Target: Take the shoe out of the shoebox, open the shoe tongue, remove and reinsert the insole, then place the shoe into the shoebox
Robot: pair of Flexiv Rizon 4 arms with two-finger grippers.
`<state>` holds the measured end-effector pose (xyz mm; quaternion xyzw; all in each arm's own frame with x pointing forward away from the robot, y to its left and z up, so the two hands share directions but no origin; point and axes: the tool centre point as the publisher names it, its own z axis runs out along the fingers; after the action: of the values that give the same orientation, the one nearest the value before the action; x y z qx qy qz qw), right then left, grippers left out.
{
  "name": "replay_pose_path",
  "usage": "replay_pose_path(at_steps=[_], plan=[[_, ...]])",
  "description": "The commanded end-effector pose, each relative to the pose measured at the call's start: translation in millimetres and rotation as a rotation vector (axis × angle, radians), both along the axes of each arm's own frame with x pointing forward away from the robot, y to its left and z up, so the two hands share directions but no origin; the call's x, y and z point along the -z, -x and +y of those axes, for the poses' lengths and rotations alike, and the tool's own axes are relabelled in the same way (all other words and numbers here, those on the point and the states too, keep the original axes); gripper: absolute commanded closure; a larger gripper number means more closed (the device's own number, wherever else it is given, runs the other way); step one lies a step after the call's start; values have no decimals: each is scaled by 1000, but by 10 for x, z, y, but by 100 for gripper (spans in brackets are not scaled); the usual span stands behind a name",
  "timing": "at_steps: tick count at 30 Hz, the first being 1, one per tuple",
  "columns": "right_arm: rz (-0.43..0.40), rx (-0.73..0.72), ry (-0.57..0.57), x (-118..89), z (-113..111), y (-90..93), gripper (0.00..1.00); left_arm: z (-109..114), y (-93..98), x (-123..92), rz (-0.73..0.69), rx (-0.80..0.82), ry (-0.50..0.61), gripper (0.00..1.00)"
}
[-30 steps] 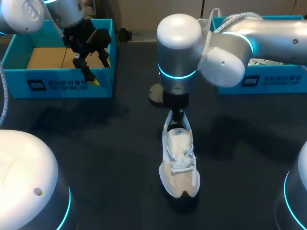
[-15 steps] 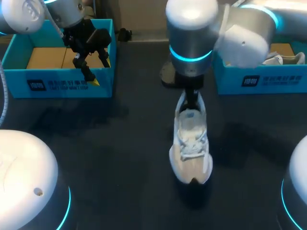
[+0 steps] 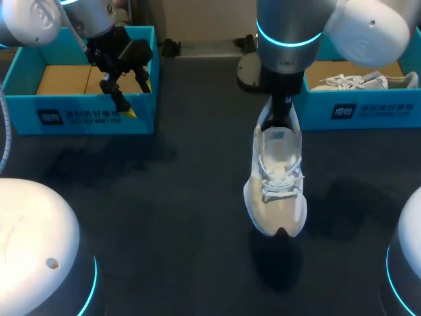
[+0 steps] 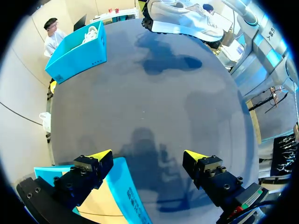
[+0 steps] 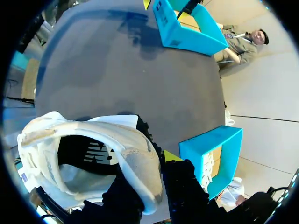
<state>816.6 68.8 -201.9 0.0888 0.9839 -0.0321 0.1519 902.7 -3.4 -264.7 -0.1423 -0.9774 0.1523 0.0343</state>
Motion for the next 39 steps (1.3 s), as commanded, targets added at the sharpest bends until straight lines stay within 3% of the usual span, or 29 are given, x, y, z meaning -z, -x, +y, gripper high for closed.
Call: replay_pose_path(at_steps=[1, 10, 19, 29, 39], plan=[[1, -2, -4, -4, -21, 0, 100, 4, 6, 1, -1, 0, -1, 0], [-23, -11, 73, -274, -332, -168, 100, 285, 59, -261, 21, -330, -53, 0], [-57, -13, 93, -613, -749, -519, 100, 772, 167, -493, 68, -907, -154, 0], [-72, -60, 97, -885, -1063, -1073, 100, 1462, 290, -649, 108, -1467, -198, 0], [-60, -71, 110, -988, -1367, -1615, 100, 2048, 228, -639, 171, -1741, -241, 0]])
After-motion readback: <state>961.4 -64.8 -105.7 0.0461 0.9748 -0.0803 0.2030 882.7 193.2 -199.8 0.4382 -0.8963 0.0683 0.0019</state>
